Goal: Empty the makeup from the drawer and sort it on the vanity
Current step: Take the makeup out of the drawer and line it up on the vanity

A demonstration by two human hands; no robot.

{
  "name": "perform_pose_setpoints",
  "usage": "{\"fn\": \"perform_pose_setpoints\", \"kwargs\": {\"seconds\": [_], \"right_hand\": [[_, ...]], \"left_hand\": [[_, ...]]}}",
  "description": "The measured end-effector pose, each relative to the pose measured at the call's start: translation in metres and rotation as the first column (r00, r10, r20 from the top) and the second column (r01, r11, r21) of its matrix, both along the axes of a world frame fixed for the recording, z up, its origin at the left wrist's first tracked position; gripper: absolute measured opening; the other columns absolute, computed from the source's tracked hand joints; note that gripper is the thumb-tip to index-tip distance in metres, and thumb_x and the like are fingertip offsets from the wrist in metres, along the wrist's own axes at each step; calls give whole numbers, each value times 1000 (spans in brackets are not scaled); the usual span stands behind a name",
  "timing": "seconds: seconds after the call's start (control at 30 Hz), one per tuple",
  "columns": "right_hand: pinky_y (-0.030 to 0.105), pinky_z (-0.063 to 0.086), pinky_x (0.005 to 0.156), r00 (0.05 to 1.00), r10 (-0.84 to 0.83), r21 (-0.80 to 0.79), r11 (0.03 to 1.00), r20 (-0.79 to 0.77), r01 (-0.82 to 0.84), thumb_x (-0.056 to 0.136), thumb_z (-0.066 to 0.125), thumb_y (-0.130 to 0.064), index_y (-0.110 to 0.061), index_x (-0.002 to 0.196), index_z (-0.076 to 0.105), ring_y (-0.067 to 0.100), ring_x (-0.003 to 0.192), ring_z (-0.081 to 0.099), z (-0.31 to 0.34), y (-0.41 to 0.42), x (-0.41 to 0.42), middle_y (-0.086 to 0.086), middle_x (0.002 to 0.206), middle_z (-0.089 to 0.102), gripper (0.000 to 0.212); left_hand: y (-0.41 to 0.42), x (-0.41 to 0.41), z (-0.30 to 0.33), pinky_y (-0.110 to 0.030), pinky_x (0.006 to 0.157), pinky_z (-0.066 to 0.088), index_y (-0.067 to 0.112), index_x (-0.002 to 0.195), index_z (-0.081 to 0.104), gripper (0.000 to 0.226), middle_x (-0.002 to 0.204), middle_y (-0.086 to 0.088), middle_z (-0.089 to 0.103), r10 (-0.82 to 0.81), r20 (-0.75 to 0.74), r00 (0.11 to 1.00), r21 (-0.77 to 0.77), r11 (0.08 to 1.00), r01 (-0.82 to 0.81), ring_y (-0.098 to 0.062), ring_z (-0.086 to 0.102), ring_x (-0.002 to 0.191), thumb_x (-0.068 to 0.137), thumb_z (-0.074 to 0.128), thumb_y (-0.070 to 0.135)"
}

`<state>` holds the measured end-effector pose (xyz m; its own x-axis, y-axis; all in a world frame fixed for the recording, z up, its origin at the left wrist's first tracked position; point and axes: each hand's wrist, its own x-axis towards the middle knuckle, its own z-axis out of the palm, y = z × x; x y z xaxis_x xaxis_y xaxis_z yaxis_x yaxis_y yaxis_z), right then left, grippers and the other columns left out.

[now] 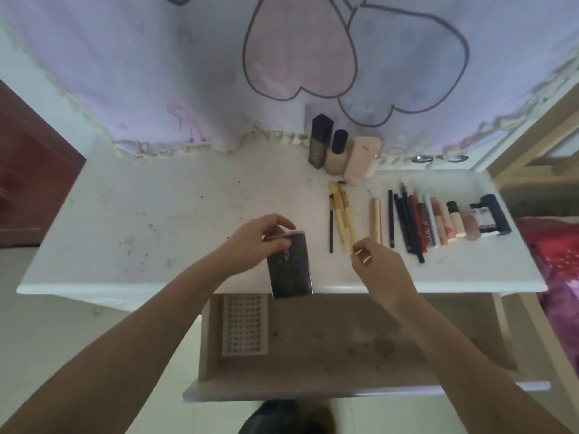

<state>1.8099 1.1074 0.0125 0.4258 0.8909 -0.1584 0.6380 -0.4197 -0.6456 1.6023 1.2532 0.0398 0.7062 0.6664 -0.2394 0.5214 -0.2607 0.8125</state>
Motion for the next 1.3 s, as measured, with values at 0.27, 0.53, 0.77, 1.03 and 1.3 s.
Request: {"fn": "perform_pose_setpoints", "kwargs": {"seconds": [0.27,0.53,0.77,1.03,1.3], "right_hand": [[19,38,56,1000,-1,-87,996,-13,0,95,46,-13,-13,137,36,13,71,51,-8,93,-25,6,97,61,43],[32,43,59,940,156,-292,954,304,-64,97,43,-14,-9,126,40,28,83,63,-13,105,-17,7,106,59,30],[24,43,51,940,201,82,969,275,-232,98,43,-23,-16,98,55,15,58,55,4,56,-40,-3,84,58,14],[16,40,88,903,190,-363,869,-385,-337,98,44,-19,-15,122,56,21,111,58,-97,-8,-139,4,124,61,28],[25,45,77,810,-228,-484,871,-540,-78,95,47,-23,-16,111,61,22,101,61,-137,15,-172,8,115,65,22]], "left_hand": [[90,58,-21,-13,70,48,11,102,67,14,97,-1,66,170,56,984,-162,974,-160,0,60,78,90,61,15],[101,96,-61,-28,85,42,9,114,65,30,110,-10,64,97,-122,988,307,950,-55,-24,56,100,94,53,27],[46,61,-59,-34,94,40,10,125,49,35,124,-9,47,384,-43,922,473,821,-320,-24,43,114,95,49,28],[-109,-75,-96,-35,81,48,10,119,50,31,110,-6,56,688,-79,722,103,726,-680,-25,57,98,90,44,-2],[-111,-60,-136,-46,111,24,12,149,10,67,153,-16,9,513,-559,651,-173,696,-697,-38,21,137,92,45,16]]}}
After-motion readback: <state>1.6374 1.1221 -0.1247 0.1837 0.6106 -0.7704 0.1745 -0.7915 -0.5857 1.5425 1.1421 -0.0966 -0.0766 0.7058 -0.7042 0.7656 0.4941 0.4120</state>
